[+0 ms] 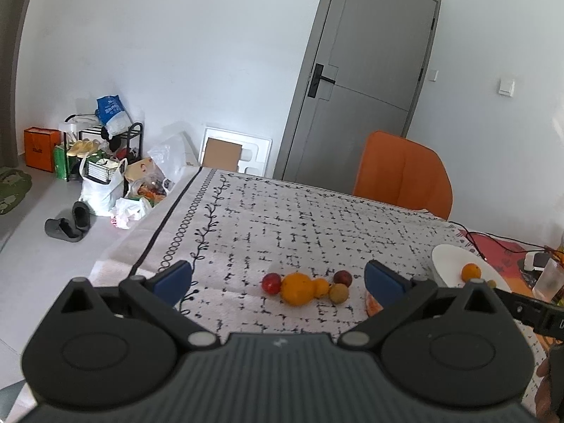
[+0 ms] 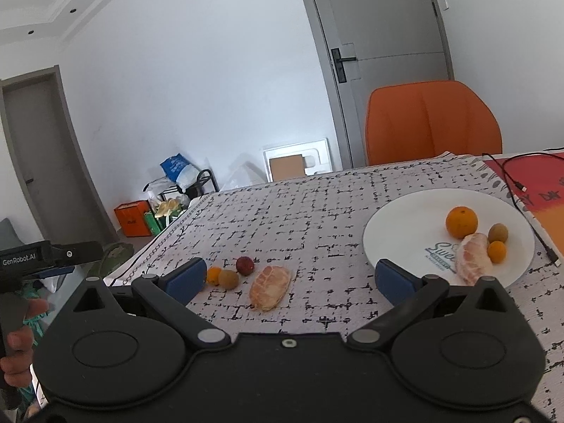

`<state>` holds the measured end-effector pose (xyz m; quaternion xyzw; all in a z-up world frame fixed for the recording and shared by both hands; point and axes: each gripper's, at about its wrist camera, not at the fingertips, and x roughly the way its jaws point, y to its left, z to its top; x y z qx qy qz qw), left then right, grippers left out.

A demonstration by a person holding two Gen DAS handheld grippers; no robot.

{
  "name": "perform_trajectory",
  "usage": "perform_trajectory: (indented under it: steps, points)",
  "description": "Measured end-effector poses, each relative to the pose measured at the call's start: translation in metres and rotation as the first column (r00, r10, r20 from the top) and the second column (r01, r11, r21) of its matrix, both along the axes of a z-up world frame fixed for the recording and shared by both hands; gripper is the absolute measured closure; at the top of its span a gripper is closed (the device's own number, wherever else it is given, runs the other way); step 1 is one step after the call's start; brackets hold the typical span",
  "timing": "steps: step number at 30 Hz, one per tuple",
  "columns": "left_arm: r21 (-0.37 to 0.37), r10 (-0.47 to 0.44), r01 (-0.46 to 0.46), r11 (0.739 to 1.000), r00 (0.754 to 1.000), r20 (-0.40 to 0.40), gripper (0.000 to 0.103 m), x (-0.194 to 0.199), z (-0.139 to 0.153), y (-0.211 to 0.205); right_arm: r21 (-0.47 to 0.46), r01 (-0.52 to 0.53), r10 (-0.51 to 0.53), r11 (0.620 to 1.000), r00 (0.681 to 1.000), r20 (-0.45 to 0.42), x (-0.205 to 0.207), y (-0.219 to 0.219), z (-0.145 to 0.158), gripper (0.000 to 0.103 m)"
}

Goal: Organize fruits
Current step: 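Move both open tools back toward the remaining fruits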

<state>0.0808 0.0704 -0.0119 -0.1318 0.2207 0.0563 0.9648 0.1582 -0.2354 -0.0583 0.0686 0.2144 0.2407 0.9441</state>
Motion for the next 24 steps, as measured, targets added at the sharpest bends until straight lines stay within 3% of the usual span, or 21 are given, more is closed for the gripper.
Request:
perform_trajectory:
  steps: [13, 19, 24]
  points:
    - [-0.009, -0.009, 0.009, 1.0, 1.0, -0.017, 0.003, -0.001, -0.02, 0.01, -0.018, -0.07, 0.069, 0.997, 0.996, -0.057, 0.003, 0.02, -0.012, 0.0]
    - [-0.019, -0.02, 0.019, 1.0, 1.0, -0.02, 0.013, 0.007, -0.026, 0.013, -0.018, -0.088, 0.086, 0.996, 0.994, -0.065, 0.007, 0.03, -0.016, 0.001]
    - [-0.036, -0.03, 0.029, 0.999, 0.999, -0.033, 0.025, 0.018, -0.033, 0.012, -0.035, -0.108, 0.105, 0.994, 0.991, -0.079, 0.015, 0.041, -0.021, 0.011]
